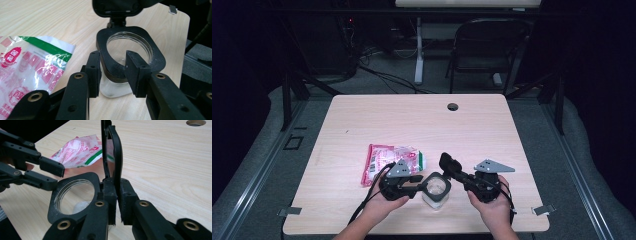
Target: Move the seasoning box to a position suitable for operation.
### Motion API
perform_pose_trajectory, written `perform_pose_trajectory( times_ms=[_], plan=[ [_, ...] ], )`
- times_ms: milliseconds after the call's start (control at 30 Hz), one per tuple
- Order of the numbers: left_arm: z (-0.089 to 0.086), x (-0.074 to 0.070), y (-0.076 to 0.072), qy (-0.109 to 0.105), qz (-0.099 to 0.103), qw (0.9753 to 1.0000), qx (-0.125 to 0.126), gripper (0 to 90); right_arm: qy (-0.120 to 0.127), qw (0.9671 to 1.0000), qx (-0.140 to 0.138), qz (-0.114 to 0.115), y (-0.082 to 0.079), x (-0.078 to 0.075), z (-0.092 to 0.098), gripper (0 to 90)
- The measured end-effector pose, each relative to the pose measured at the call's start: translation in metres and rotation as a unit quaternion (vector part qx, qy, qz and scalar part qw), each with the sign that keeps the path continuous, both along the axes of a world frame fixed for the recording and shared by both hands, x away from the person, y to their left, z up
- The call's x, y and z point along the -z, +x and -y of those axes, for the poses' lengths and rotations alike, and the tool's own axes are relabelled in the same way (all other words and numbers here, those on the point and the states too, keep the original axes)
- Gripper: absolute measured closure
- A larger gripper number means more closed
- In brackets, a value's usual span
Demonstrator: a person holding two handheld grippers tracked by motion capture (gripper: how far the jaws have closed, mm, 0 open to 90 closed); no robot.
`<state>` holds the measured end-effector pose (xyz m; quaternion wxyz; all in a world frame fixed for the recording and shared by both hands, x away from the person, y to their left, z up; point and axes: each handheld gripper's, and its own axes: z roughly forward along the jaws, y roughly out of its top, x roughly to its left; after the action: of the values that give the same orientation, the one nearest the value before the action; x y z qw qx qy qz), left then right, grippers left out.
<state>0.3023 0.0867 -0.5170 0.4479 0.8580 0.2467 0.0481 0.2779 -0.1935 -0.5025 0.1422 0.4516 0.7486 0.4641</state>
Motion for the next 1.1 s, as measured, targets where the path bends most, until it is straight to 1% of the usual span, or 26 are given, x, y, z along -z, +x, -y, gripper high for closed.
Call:
perform_pose_trajectory(
  times_ms=[33, 133, 300, 333, 367, 467, 500, 567, 600, 667, 733, 767, 867, 1000, 1100],
  plan=[
    [0.000, 0.000, 0.000, 0.000, -0.001, 1.0000, 0.003, 66.2, -0.002, 1.0000, 0.001, -0.001, 0.001, 0.000, 0.000, 86.0],
    [0.001, 0.000, -0.001, -0.001, 0.000, 1.0000, 0.002, 67.1, 0.002, 1.0000, 0.000, -0.002, 0.006, 0.000, 0.000, 85.6],
    [0.003, 0.001, -0.003, -0.006, 0.000, 0.9999, 0.010, 68.0, 0.005, 0.9999, -0.004, -0.009, 0.015, 0.000, -0.001, 84.2],
    [0.004, 0.001, -0.003, -0.002, 0.001, 1.0000, 0.007, 68.1, 0.004, 0.9999, -0.004, -0.009, 0.016, 0.000, -0.002, 83.9],
    [0.004, 0.001, -0.003, -0.004, 0.000, 0.9999, 0.010, 68.1, 0.006, 1.0000, -0.002, -0.008, 0.018, 0.000, -0.002, 83.5],
    [0.005, 0.001, -0.004, -0.006, 0.003, 0.9999, 0.009, 67.7, 0.003, 1.0000, -0.001, -0.008, 0.021, 0.000, -0.004, 83.0],
    [0.005, 0.001, -0.004, -0.004, 0.002, 0.9999, 0.010, 67.7, 0.003, 1.0000, -0.002, -0.008, 0.022, 0.000, -0.004, 83.0],
    [0.005, 0.000, -0.005, 0.000, 0.008, 0.9999, 0.008, 67.8, 0.002, 1.0000, -0.001, -0.008, 0.022, 0.000, -0.004, 82.9],
    [0.004, -0.001, -0.006, 0.007, 0.016, 0.9998, 0.005, 67.6, 0.003, 1.0000, -0.002, -0.007, 0.022, 0.000, -0.004, 82.9],
    [0.001, -0.004, -0.006, 0.008, 0.025, 0.9996, 0.000, 66.7, 0.003, 1.0000, -0.004, -0.008, 0.021, -0.001, -0.004, 80.7],
    [-0.004, -0.008, -0.005, 0.004, 0.030, 0.9995, -0.008, 66.3, 0.006, 0.9999, -0.004, -0.009, 0.020, -0.001, -0.004, 77.5],
    [-0.007, -0.009, -0.003, 0.005, 0.032, 0.9994, -0.015, 66.0, 0.011, 0.9999, -0.004, -0.007, 0.019, -0.001, -0.004, 76.2],
    [-0.015, -0.009, 0.002, 0.006, 0.035, 0.9988, -0.035, 64.8, 0.012, 0.9999, -0.004, -0.002, 0.016, -0.002, -0.003, 73.8],
    [-0.022, -0.007, 0.007, 0.012, 0.038, 0.9979, -0.051, 63.0, 0.021, 0.9998, -0.008, 0.002, 0.010, -0.003, 0.001, 68.8],
    [-0.025, -0.004, 0.010, 0.025, 0.045, 0.9967, -0.063, 61.1, 0.028, 0.9994, -0.017, 0.008, 0.004, -0.001, 0.005, 66.3]
  ],
)
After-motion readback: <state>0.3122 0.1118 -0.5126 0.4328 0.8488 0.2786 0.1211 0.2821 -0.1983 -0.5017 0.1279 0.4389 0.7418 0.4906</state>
